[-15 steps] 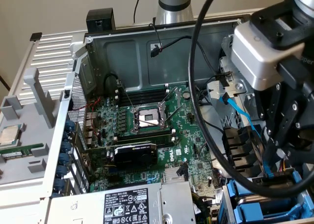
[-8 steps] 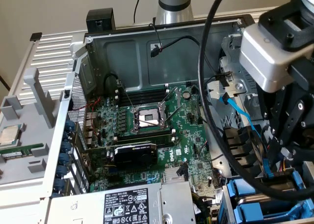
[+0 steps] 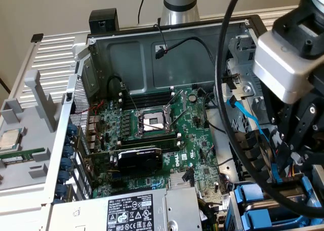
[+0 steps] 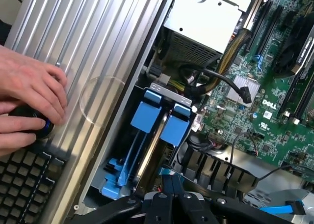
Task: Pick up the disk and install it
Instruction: 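Insert the second disk wire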
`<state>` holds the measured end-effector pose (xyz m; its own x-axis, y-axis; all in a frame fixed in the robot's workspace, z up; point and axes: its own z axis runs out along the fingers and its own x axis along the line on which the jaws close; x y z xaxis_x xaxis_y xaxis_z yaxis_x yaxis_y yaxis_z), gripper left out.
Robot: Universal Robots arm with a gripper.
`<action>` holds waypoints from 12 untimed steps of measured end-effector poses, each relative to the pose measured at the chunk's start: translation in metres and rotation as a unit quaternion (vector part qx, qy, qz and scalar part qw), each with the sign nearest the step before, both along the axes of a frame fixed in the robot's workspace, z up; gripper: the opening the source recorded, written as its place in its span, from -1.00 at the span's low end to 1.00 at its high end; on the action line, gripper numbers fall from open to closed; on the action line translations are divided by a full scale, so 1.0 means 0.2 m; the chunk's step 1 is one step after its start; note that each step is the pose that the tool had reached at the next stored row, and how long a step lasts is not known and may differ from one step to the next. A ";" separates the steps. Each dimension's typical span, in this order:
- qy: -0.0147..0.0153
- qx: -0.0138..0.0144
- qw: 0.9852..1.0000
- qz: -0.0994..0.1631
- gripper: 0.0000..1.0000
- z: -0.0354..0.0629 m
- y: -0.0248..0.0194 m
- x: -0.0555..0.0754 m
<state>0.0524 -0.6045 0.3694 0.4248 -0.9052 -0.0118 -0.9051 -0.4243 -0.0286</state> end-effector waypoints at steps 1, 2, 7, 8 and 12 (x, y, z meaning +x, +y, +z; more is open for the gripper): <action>0.000 0.000 1.000 0.008 -0.79 0.000 0.000 0.00; 0.000 0.000 1.000 0.015 -0.79 0.000 0.000 0.00; -0.002 0.000 0.999 0.046 -0.79 0.000 0.001 0.00; -0.002 0.001 0.999 0.049 -0.79 0.000 0.002 0.00; -0.004 0.002 0.998 0.057 -0.79 0.000 0.013 0.00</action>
